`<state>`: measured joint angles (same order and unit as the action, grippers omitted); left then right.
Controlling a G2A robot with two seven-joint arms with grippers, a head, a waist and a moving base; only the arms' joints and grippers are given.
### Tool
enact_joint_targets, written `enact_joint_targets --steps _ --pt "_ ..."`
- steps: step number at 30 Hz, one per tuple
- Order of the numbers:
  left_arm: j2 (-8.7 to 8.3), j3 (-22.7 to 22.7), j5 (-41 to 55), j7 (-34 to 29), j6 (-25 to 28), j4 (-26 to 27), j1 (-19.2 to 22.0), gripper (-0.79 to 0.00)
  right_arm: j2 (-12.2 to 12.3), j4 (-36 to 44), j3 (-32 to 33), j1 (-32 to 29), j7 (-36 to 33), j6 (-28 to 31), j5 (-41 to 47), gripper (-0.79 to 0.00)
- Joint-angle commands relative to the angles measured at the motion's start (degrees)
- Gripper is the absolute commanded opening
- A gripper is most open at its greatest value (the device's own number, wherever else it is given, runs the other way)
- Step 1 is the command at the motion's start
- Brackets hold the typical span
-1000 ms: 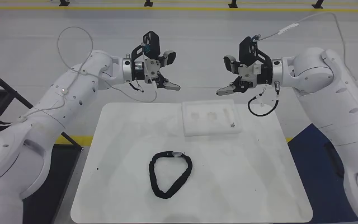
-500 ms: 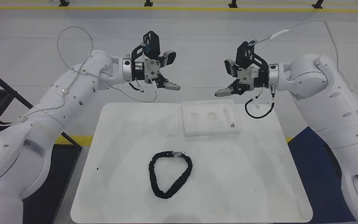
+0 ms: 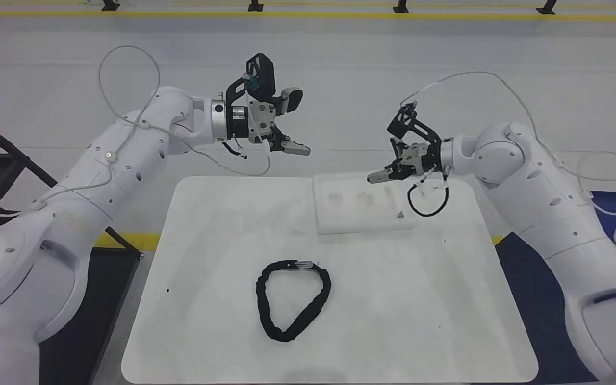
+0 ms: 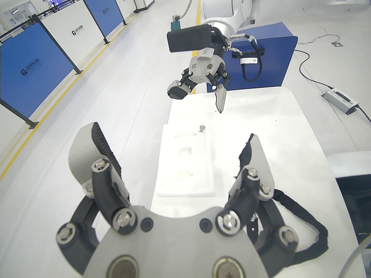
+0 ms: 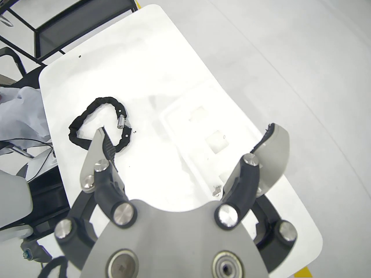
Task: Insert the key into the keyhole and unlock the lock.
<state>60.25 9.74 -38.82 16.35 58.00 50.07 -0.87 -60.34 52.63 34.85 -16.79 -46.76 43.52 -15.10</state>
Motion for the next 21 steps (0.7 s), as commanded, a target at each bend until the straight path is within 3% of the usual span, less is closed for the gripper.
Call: enact_joint_targets --steps 1,21 --pt "0.00 0.00 0.01 -0.01 0.00 0.00 0.00 0.000 -0.61 -1.59 -0.62 0.24 -1.00 -1.82 0.78 0.000" --pt "0.00 0.00 0.01 -0.01 0.00 0.00 0.00 0.000 -7.95 -19.51 -5.18 0.84 -10.46 -23.37 7.55 0.000"
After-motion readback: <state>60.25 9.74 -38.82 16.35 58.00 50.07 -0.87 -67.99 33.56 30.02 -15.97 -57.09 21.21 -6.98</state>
